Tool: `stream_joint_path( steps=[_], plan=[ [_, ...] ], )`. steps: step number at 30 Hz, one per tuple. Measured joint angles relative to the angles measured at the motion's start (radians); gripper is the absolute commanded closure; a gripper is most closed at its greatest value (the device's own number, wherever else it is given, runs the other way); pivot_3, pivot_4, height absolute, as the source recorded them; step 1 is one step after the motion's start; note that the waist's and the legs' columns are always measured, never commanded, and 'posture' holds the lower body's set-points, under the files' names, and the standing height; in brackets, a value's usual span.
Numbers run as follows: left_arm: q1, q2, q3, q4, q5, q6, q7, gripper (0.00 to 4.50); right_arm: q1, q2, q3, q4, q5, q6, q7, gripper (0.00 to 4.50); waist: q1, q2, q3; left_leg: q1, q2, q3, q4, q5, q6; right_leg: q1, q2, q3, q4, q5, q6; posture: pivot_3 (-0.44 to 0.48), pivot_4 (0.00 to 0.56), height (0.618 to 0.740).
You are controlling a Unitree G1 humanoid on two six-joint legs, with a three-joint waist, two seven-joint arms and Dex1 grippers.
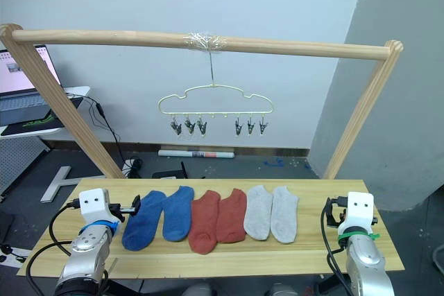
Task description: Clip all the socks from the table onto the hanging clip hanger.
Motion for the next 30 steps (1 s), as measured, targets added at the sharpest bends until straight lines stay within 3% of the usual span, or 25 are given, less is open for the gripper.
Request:
stream_joint_path(
  steps=[11,17,21,24,30],
  plan=[
    [0.017,0.015,0.029,-0.046,-0.044,0.007,-0.042,0.02,0.018,-0.001,0.003,-0.020,-0.004,0.000,-0.013,0.00,-0.002,0.001,0.001,0.000,0.000,0.000,0.000,0.000,0.000,0.000,0.000,0.000,0.000,0.000,0.000,0.268,0.033,0.740],
    [0.087,0.015,0.054,-0.272,-0.149,0.074,-0.131,0.02,-0.018,-0.026,0.020,-0.020,0.005,0.000,0.030,0.00,-0.007,0.004,0.012,0.000,0.001,0.000,0.000,0.000,0.000,-0.001,0.000,0.000,0.000,0.000,0.000,0.263,0.060,0.740],
    [0.123,0.041,0.067,-0.409,-0.197,0.135,-0.188,0.02,-0.031,-0.049,0.044,-0.024,0.022,0.006,0.084,0.00,-0.011,0.007,0.032,0.002,0.001,-0.001,0.000,0.000,0.000,-0.001,0.000,0.000,0.000,-0.001,-0.001,0.246,0.114,0.740],
    [0.129,0.061,0.058,-0.553,-0.245,0.178,-0.264,0.64,-0.061,-0.085,0.108,-0.078,0.063,0.051,0.176,0.00,-0.017,0.009,0.060,0.001,0.001,-0.002,0.002,0.000,0.000,-0.001,0.000,0.000,0.000,-0.001,-0.001,0.236,0.129,0.740],
    [-0.004,0.052,-0.011,-0.678,-0.279,0.299,-0.283,2.54,-0.236,-0.212,0.218,-0.222,0.196,0.167,0.396,0.00,-0.028,0.011,0.099,-0.001,-0.001,-0.004,0.002,0.000,0.000,0.004,0.001,0.001,0.000,-0.002,0.002,0.205,0.164,0.740]
  ],
)
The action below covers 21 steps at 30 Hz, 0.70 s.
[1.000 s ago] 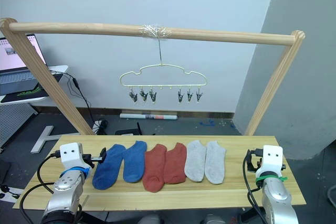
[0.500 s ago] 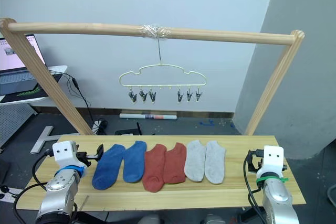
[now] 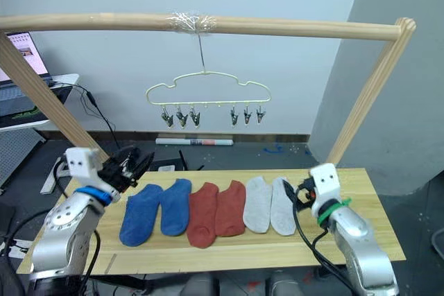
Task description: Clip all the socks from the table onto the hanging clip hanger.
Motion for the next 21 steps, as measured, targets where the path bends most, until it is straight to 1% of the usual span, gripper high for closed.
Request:
stream_joint_path(
  steps=[2,5,8,10,14,21],
  plan=[
    [-0.036,-0.013,-0.016,-0.001,0.002,0.032,0.015,2.54,-0.066,-0.024,0.010,-0.020,0.045,0.040,0.044,0.00,-0.003,-0.002,0.007,0.000,0.000,-0.002,0.000,-0.001,0.000,0.001,0.000,-0.001,0.000,-0.003,0.001,0.201,0.167,0.740],
    [-0.083,-0.035,-0.027,-0.003,0.007,0.050,0.044,2.54,-0.162,-0.028,0.036,-0.033,0.088,0.085,0.078,0.00,-0.008,-0.005,0.017,-0.002,0.000,-0.004,-0.001,-0.001,0.000,0.000,0.001,-0.002,0.000,-0.001,0.005,0.191,0.172,0.740],
    [-0.114,-0.046,-0.028,-0.001,0.019,0.055,0.070,2.54,-0.270,0.000,0.071,-0.037,0.135,0.119,0.103,0.00,-0.011,-0.004,0.023,-0.004,0.000,-0.008,-0.001,-0.002,0.000,0.000,0.002,-0.006,0.000,-0.002,0.005,0.184,0.176,0.740],
    [-0.137,-0.051,-0.028,0.012,0.027,0.054,0.087,2.54,-0.326,0.031,0.094,-0.036,0.166,0.130,0.112,0.00,-0.010,-0.004,0.026,-0.008,0.000,-0.014,0.000,-0.002,0.000,0.000,0.002,-0.012,0.000,-0.004,0.004,0.184,0.177,0.740],
    [-0.192,-0.069,-0.028,0.073,0.053,0.042,0.122,2.54,-0.384,0.076,0.117,-0.023,0.194,0.136,0.113,0.00,-0.002,-0.003,0.027,-0.013,0.000,-0.021,0.001,-0.002,0.000,-0.002,0.001,-0.018,0.000,-0.004,0.002,0.185,0.180,0.740],
    [-0.295,-0.115,-0.030,0.152,0.078,-0.001,0.153,2.54,-0.427,0.086,0.120,0.019,0.204,0.137,0.114,0.00,0.001,-0.003,0.029,-0.015,0.000,-0.022,0.002,-0.002,0.000,-0.002,0.000,-0.019,0.000,-0.004,0.002,0.179,0.176,0.740]
  ],
)
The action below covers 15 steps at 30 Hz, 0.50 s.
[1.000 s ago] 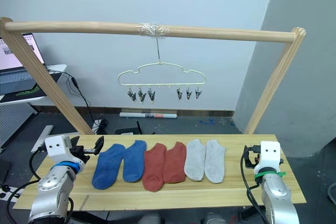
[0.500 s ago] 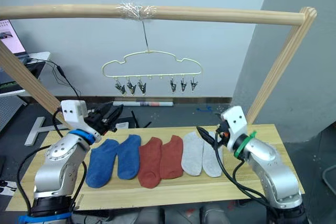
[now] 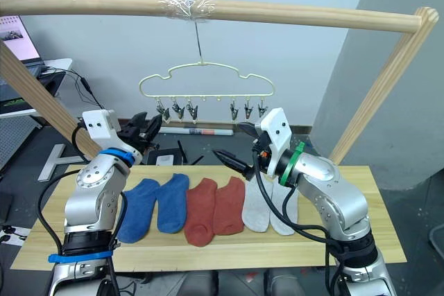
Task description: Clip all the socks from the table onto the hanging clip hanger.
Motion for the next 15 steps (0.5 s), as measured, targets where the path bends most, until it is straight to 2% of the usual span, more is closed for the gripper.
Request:
stream_joint_path(
  steps=[6,15],
  plan=[
    [-0.047,-0.036,-0.037,0.080,0.013,-0.023,-0.021,2.54,-0.026,0.031,-0.009,0.001,0.044,0.018,-0.009,0.00,-0.003,0.000,0.000,-0.001,0.000,-0.002,0.000,0.000,0.000,0.000,0.000,-0.002,0.000,0.000,0.000,0.163,0.165,0.740],
    [-0.054,-0.013,-0.022,0.132,0.032,-0.086,-0.021,2.54,-0.026,0.028,-0.010,-0.013,0.077,0.044,-0.035,0.00,-0.006,0.000,0.000,-0.001,0.000,-0.002,0.000,0.000,0.000,0.000,0.000,-0.002,0.000,0.000,0.000,0.156,0.155,0.740]
  ],
)
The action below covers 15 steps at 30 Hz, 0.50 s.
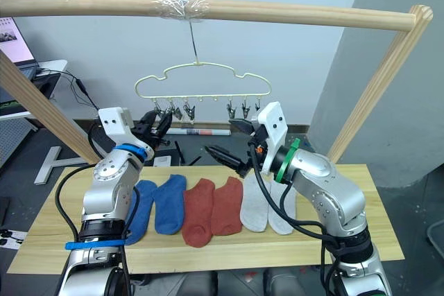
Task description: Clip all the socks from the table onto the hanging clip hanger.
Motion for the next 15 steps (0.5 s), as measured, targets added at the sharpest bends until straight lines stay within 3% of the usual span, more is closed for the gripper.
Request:
stream_joint_path(
  steps=[9,15],
  plan=[
    [0.076,0.017,0.015,-0.054,-0.008,0.009,-0.006,2.54,0.000,-0.011,-0.003,-0.017,0.011,0.002,-0.012,0.00,-0.003,0.000,0.000,0.000,0.001,0.000,0.000,0.000,0.000,0.000,0.000,-0.001,0.000,0.000,0.000,0.163,0.153,0.740],
    [0.019,0.013,0.015,0.008,-0.002,-0.016,-0.002,2.54,-0.021,-0.017,-0.011,-0.017,0.035,0.003,-0.012,0.00,-0.001,0.000,0.000,0.000,0.000,0.000,0.000,0.000,0.000,0.000,0.000,-0.001,0.000,0.000,0.001,0.165,0.157,0.740]
  ],
)
